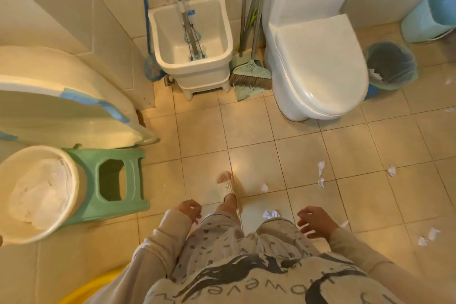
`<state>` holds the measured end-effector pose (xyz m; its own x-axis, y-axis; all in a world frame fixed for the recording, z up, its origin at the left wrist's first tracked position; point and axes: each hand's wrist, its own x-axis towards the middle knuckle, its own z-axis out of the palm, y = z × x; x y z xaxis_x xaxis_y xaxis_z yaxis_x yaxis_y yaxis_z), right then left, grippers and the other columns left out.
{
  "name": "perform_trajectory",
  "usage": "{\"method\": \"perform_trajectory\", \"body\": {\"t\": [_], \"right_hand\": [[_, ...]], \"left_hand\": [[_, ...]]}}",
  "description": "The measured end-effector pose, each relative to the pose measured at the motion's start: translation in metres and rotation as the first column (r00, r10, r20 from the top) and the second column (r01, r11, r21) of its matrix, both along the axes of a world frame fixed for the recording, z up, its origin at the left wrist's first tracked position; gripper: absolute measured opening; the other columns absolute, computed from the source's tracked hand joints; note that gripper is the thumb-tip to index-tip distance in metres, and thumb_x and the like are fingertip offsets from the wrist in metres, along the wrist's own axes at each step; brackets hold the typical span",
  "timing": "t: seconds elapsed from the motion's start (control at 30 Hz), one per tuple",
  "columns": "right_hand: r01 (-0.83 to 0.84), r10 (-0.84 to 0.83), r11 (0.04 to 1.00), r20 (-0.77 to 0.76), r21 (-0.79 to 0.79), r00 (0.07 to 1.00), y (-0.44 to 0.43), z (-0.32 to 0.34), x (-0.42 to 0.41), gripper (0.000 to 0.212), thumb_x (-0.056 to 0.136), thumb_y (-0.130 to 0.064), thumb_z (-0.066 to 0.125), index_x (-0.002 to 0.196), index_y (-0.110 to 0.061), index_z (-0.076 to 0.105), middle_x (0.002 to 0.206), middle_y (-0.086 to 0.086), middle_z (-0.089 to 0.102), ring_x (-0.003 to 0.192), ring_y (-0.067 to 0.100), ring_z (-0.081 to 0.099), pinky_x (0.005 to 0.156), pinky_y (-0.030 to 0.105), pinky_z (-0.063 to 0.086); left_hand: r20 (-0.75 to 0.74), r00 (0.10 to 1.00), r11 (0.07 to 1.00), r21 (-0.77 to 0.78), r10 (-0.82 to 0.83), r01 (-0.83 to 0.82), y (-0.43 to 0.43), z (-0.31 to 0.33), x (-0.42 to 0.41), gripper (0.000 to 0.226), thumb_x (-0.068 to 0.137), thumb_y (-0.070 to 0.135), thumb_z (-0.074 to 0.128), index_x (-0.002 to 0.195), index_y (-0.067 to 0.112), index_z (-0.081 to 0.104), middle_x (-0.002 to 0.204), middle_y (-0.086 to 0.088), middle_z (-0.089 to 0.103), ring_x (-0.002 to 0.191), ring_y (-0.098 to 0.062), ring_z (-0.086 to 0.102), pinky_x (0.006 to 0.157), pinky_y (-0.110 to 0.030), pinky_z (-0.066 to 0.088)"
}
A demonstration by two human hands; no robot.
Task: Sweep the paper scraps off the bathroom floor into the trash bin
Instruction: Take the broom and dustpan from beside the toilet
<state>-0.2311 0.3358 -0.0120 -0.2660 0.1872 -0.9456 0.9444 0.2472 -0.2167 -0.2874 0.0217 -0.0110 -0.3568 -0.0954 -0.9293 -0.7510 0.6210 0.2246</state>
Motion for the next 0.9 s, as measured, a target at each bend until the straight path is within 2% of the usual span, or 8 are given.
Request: {"method": "perform_trajectory", "body": {"t": [0.07, 0.23, 0.33, 0.43, 0.63, 0.77, 0.83, 0.9], "right_hand": [[0.003, -0.005, 0.999, 0.052, 0.032, 0.999, 0.005, -0.003, -0.010, 0.010, 0.095, -0.004, 0.042, 0.096, -0.002, 0.052, 0.070, 0.011, 0.053, 0.056, 0.020, 0.049, 0.053, 0.026, 0.039], [0.030, -0.038, 0.996, 0.093, 0.083, 0.995, 0.015, -0.006, -0.040, 0.013, 0.092, 0.001, 0.044, 0.094, 0.003, 0.057, 0.077, 0.014, 0.056, 0.066, 0.024, 0.051, 0.062, 0.030, 0.041], [0.028, -0.036, 0.996, 0.085, 0.088, 0.996, 0.021, -0.005, -0.070, 0.015, 0.091, 0.003, 0.044, 0.095, 0.003, 0.058, 0.090, 0.017, 0.057, 0.080, 0.028, 0.052, 0.066, 0.032, 0.042], [0.021, -0.025, 0.997, 0.064, 0.073, 0.998, 0.033, -0.003, -0.112, 0.014, 0.093, 0.000, 0.043, 0.097, 0.001, 0.056, 0.077, 0.014, 0.056, 0.064, 0.024, 0.051, 0.056, 0.026, 0.040], [-0.077, 0.077, 0.997, -0.004, 0.023, 0.997, 0.061, 0.001, -0.226, 0.010, 0.096, -0.006, 0.042, 0.099, -0.003, 0.050, 0.071, 0.009, 0.053, 0.056, 0.019, 0.049, 0.052, 0.023, 0.039], [-0.112, 0.113, 0.994, -0.097, 0.008, 0.989, 0.082, 0.014, -0.306, 0.010, 0.093, -0.004, 0.043, 0.098, -0.004, 0.052, 0.069, 0.008, 0.054, 0.055, 0.018, 0.050, 0.051, 0.023, 0.040], [-0.125, 0.124, 0.992, -0.139, 0.000, 0.982, 0.088, 0.021, -0.338, 0.011, 0.092, -0.003, 0.044, 0.097, -0.005, 0.053, 0.069, 0.007, 0.054, 0.055, 0.018, 0.050, 0.050, 0.023, 0.040], [-0.155, 0.152, 0.988, -0.162, -0.011, 0.975, 0.095, 0.025, -0.361, 0.010, 0.093, -0.002, 0.044, 0.097, -0.005, 0.053, 0.069, 0.006, 0.055, 0.055, 0.017, 0.051, 0.049, 0.024, 0.041]], "left_hand": [[-0.054, 0.998, 0.998, 0.066, 0.022, -0.019, 0.011, 0.012, -0.046, 0.013, 0.098, 0.005, 0.042, 0.102, 0.010, 0.053, 0.063, -0.003, 0.052, 0.024, 0.002, 0.049, 0.042, -0.016, 0.038], [-0.136, 0.974, 0.965, 0.214, 0.183, -0.152, 0.034, 0.041, -0.141, 0.026, 0.099, 0.005, 0.039, 0.078, 0.012, 0.053, 0.067, -0.004, 0.056, 0.052, -0.013, 0.053, 0.049, -0.020, 0.039], [-0.175, 0.964, 0.963, 0.218, 0.198, -0.158, 0.045, 0.050, -0.180, 0.034, 0.099, 0.004, 0.040, 0.069, 0.017, 0.052, 0.065, -0.003, 0.057, 0.047, -0.009, 0.054, 0.048, -0.019, 0.040], [-0.166, 0.964, 0.963, 0.212, 0.206, -0.169, 0.054, 0.047, -0.204, 0.034, 0.099, 0.004, 0.039, 0.071, 0.018, 0.052, 0.066, -0.003, 0.057, 0.052, -0.012, 0.053, 0.050, -0.020, 0.040], [-0.072, 0.951, 0.952, 0.076, 0.301, -0.296, 0.063, 0.029, -0.222, 0.011, 0.099, 0.005, 0.040, 0.095, 0.004, 0.051, 0.066, -0.007, 0.053, 0.054, -0.018, 0.048, 0.048, -0.019, 0.039], [-0.028, 0.908, 0.906, -0.057, 0.419, -0.419, 0.070, 0.025, -0.222, 0.017, 0.097, 0.002, 0.047, 0.081, 0.000, 0.053, 0.064, -0.012, 0.053, 0.054, -0.022, 0.047, 0.049, -0.025, 0.038], [-0.004, 0.886, 0.882, -0.086, 0.464, -0.462, 0.075, 0.028, -0.228, 0.014, 0.096, -0.001, 0.047, 0.099, -0.011, 0.057, 0.064, -0.013, 0.052, 0.055, -0.023, 0.046, 0.048, -0.026, 0.039], [0.000, 0.856, 0.853, -0.094, 0.516, -0.514, 0.082, 0.028, -0.237, 0.027, 0.096, -0.002, 0.046, 0.119, -0.016, 0.050, 0.065, -0.014, 0.051, 0.054, -0.024, 0.045, 0.043, -0.027, 0.041]]}}
